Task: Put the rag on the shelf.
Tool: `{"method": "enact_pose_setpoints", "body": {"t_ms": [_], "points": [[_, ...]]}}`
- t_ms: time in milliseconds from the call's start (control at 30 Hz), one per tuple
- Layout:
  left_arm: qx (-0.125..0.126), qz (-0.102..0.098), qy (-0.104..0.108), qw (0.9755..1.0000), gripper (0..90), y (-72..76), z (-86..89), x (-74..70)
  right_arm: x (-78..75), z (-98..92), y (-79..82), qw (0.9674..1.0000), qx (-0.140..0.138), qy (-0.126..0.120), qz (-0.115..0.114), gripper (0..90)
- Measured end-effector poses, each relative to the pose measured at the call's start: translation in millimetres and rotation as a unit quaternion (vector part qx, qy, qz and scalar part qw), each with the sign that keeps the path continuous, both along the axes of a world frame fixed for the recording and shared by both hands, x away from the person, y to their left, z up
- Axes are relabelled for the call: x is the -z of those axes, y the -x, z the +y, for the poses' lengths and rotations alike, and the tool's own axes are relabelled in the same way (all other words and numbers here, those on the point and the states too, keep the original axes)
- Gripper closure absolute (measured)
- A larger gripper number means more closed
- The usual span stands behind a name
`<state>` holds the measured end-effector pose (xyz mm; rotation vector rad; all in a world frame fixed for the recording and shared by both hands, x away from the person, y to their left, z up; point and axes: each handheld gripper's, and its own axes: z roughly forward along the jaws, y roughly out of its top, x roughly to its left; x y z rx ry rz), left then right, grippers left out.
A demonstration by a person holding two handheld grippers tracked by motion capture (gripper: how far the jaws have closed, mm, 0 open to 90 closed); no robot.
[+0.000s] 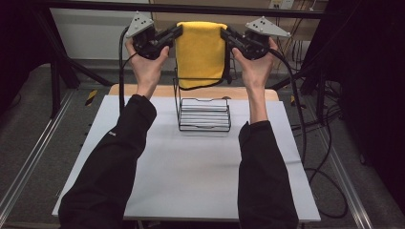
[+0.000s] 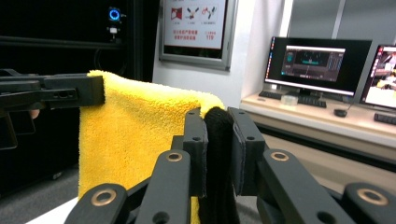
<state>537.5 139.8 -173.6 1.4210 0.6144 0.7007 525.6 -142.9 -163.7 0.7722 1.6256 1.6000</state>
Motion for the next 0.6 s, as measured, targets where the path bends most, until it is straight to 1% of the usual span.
{"method": "enact_pose_setpoints", "body": {"t_ms": [33, 200, 267, 367, 400, 533, 600], "points": [[0.001, 0.0, -0.004, 1.0, 83.4, 0.3, -0.2, 1.5, 3.8, -0.9, 0.2, 1.0, 0.0, 0.0, 0.003, 78.9], [0.006, 0.002, -0.013, 0.9999, 83.4, 0.8, -3.0, 11.6, 15.3, -4.8, 1.8, 0.9999, -0.001, 0.0, 0.013, 78.9], [0.006, 0.005, -0.021, 0.9997, 83.3, 0.8, -4.3, 16.6, 19.6, -6.1, 2.1, 0.9998, 0.001, 0.005, 0.019, 78.9], [0.009, 0.01, -0.025, 0.9996, 83.4, -0.3, -6.0, 23.0, 26.2, -8.5, 1.5, 0.9996, 0.0, 0.007, 0.026, 78.8], [0.009, 0.011, -0.03, 0.9995, 83.3, -0.8, -6.4, 24.9, 28.1, -9.2, 1.2, 0.9996, 0.0, 0.008, 0.028, 78.8], [0.008, 0.018, -0.032, 0.9993, 83.3, -3.2, -9.0, 32.6, 38.0, -11.7, -0.8, 0.9992, -0.001, 0.01, 0.039, 78.8], [0.009, 0.022, -0.034, 0.9991, 83.4, -4.4, -9.2, 34.6, 41.0, -12.2, -2.0, 0.9991, -0.003, 0.011, 0.041, 78.8]]}}
